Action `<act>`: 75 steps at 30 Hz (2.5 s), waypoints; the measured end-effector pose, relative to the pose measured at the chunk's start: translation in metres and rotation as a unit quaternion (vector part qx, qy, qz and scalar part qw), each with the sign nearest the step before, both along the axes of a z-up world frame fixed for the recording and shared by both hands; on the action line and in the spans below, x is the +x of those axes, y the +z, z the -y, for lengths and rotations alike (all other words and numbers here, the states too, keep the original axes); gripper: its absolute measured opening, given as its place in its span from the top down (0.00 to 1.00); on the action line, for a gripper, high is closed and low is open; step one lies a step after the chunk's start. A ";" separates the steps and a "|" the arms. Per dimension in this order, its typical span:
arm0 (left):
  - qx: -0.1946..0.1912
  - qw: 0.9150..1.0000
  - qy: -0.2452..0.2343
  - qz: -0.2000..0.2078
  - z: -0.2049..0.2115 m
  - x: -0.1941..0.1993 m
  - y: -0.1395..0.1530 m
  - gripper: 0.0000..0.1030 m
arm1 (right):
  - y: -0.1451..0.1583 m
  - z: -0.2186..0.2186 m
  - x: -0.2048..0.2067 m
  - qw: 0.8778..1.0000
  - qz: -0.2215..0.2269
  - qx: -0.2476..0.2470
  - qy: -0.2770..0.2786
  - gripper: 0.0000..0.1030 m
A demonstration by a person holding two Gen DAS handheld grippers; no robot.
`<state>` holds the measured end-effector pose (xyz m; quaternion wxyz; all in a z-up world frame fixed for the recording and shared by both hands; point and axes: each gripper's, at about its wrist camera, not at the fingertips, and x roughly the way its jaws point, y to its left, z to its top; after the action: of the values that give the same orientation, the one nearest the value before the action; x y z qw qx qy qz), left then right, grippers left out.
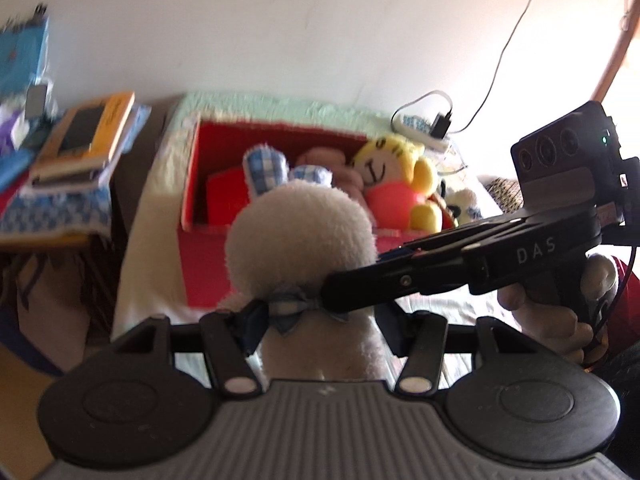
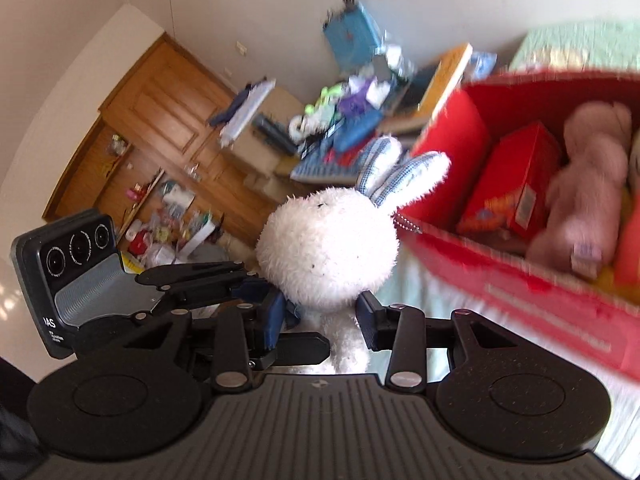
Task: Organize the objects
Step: 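Carry the bunny with both grippers over the red box, then lower the bunny into the red box and open both grippers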
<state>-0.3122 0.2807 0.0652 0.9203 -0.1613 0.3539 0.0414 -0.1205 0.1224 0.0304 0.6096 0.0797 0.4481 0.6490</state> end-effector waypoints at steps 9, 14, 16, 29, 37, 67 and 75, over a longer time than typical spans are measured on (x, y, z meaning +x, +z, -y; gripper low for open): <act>0.010 0.998 -0.041 0.047 -0.001 0.052 0.014 0.45 | 0.018 -0.009 0.019 0.993 0.045 0.005 -0.109 0.60; -0.010 0.997 -0.056 0.050 -0.014 0.087 0.008 0.45 | 0.018 -0.011 0.039 0.986 0.059 -0.010 -0.154 0.60; -0.017 0.997 -0.058 0.047 -0.018 0.100 0.003 0.45 | 0.014 -0.012 0.047 0.984 0.063 -0.018 -0.165 0.60; -0.046 0.998 -0.038 0.007 -0.034 0.144 -0.027 0.44 | -0.011 -0.026 0.083 0.981 0.036 -0.050 -0.184 0.63; -0.039 0.999 0.007 -0.029 -0.054 0.147 -0.043 0.43 | -0.031 -0.054 0.094 0.983 0.008 -0.070 -0.171 0.63; 0.086 0.986 0.040 -0.137 -0.025 0.168 -0.049 0.29 | -0.040 -0.043 0.097 0.977 -0.058 -0.063 -0.194 0.66; 0.115 0.981 0.050 -0.150 -0.018 0.167 -0.046 0.28 | -0.043 -0.041 0.092 0.976 -0.051 -0.076 -0.196 0.70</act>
<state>-0.1453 0.2983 0.0188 0.8659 -0.0640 0.4725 0.1513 -0.0285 0.1632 -0.0129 0.7055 0.1528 0.5022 0.4761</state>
